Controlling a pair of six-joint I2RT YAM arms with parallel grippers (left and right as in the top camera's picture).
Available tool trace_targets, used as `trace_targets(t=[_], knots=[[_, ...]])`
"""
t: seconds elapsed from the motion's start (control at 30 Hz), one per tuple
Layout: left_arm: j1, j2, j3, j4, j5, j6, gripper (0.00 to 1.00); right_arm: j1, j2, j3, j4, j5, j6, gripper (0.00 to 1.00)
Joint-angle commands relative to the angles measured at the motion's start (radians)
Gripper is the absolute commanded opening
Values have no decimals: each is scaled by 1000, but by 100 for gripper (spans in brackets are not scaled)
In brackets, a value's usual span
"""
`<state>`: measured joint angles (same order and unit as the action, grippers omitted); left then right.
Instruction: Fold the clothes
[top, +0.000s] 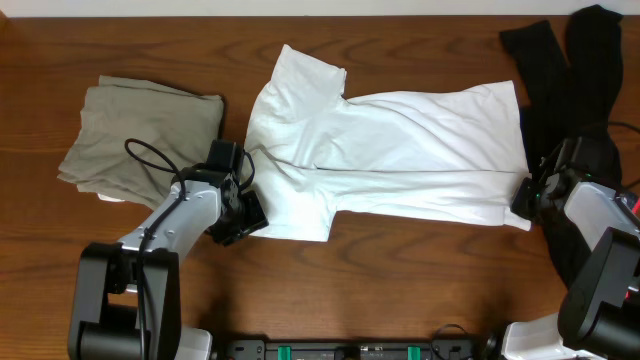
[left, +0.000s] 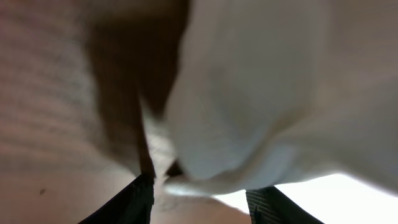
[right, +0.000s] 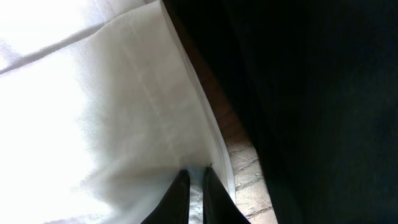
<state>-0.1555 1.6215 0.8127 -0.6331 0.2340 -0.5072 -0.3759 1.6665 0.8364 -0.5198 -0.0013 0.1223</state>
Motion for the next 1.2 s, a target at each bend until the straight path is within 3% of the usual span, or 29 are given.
trace_targets(t=[0.0,0.1,0.13,0.2,0.23,0.43,0.57,0.67,0.93,1.17], knots=[[-1,8,-4,19,20,43,51,-16,21,-27,-22,42,12,8],[-1,8,-4,26,21,43,49,-16,21,-27,-22,42,12,8],[-1,8,-4,24,21,43,41,-16,21,-27,-22,42,12,8],[-1,8,-4,14,34,43,13,-16,21,-27,-23,42,12,8],[-1,8,-4,10,56,43,6,-16,21,-27,-23,41,12,8],[-1,-23,-1,23,451,137,6,-16,21,-27,-22,42,12,8],[0,-80,5,95,634,212,6,-16,21,-27,-22,41,12,8],[2,-127,5,238,605,191,6,-16,21,-27,-22,34,12,8],[2,-150,5,583,229,-25,6,-16,21,-27,-23,23,12,8],[2,-144,5,727,141,-153,6,-16,21,-27,-22,20,12,9]])
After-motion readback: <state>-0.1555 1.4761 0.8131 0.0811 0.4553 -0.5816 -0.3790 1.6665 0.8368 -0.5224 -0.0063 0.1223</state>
